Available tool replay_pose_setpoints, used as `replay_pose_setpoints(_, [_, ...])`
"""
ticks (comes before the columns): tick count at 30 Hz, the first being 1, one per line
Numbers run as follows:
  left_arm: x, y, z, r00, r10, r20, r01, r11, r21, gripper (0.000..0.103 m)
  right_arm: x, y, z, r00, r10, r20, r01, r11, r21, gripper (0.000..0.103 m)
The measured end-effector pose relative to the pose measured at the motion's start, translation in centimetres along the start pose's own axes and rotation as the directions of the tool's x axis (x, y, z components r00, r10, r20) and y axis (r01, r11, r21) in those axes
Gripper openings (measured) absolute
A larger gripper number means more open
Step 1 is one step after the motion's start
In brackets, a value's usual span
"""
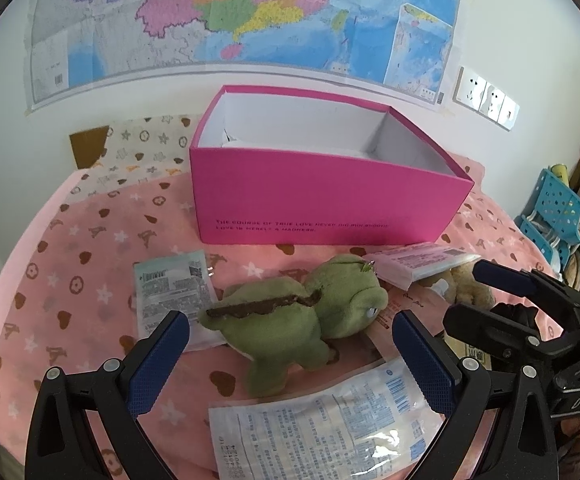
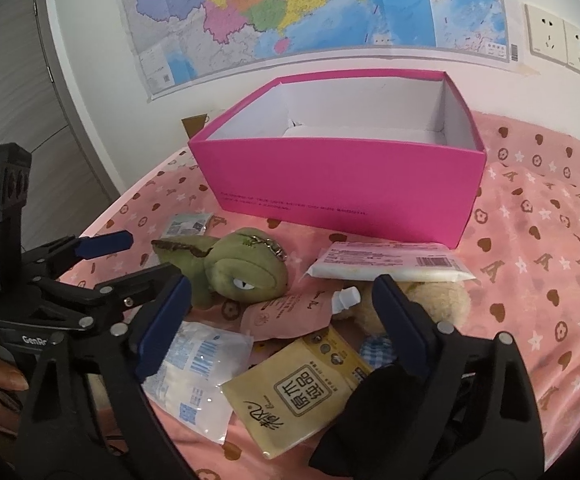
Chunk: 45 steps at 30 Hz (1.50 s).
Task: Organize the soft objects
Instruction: 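Close the right gripper on the green plush turtle, then lift the turtle into the magenta box and open the right gripper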
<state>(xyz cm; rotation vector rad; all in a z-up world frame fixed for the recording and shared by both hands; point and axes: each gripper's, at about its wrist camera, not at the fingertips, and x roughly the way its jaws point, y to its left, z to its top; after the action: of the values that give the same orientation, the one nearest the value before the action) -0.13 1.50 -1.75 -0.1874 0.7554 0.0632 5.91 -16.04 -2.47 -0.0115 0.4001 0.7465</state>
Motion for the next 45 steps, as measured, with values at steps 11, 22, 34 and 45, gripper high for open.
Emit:
replay_pose_setpoints(11, [1.0, 3.1, -0.7, 0.999, -0.033, -0.040, 0.032, 0.999, -0.035, 0.094, 1.9, 1.0, 1.0, 0.995, 0.070, -0.071, -0.073, 0.997, -0.031, 0.071])
replay_pose_setpoints(22, [1.9, 3.7, -0.4, 0.988, -0.131, -0.077, 0.129, 0.991, -0.024, 0.065, 6.5, 1.6, 3.0, 0.977, 0.097, -0.189, -0.107, 0.993, -0.044, 0.067])
replay_pose_setpoints(34, [2.3, 3.7, 0.2, 0.975, -0.198, -0.100, 0.195, 0.980, -0.043, 0.064, 7.2, 2.1, 3.0, 0.968, 0.116, -0.224, -0.128, 0.991, -0.038, 0.061])
replay_pose_setpoints(45, [-1.0, 3.1, 3.2, 0.975, -0.221, 0.005, 0.221, 0.975, -0.012, 0.064, 3.1, 2.8, 5.7, 0.988, 0.107, -0.113, -0.115, 0.992, -0.060, 0.060])
